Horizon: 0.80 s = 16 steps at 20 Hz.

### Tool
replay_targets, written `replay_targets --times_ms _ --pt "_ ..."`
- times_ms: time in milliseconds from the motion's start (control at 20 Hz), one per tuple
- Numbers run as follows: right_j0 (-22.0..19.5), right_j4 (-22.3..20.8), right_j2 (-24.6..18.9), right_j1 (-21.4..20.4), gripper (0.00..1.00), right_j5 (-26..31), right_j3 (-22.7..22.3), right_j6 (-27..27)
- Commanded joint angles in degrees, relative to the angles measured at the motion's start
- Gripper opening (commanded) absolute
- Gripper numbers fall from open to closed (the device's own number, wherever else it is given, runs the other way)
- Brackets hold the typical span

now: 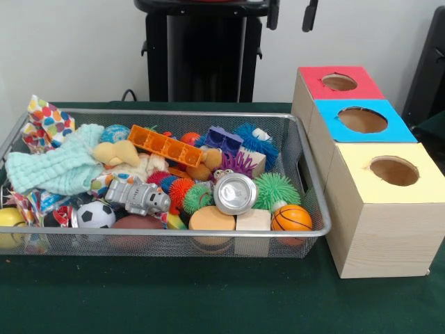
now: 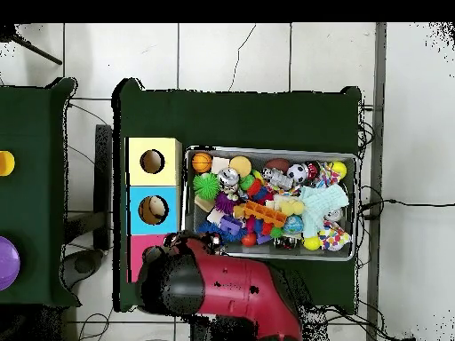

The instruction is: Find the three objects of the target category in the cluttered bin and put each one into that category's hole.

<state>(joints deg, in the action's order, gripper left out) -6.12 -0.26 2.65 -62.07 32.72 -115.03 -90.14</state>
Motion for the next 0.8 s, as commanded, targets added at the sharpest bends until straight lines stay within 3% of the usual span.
replay_targets --times_ms 50,200,550,800 --pt "-5.95 1.33 -2.90 5.36 1.00 -3.80 2.93 -6.17" --pt "-7.39 0.79 -3.59 6.42 1.00 -6.91 2.24 -6.24" --pt "-8.46 -2.21 -2.75 7.53 1.00 -0.42 7.89 -3.62" --pt "-9.31 -2.62 -2.57 8.88 1.00 -3.24 8.99 -3.99"
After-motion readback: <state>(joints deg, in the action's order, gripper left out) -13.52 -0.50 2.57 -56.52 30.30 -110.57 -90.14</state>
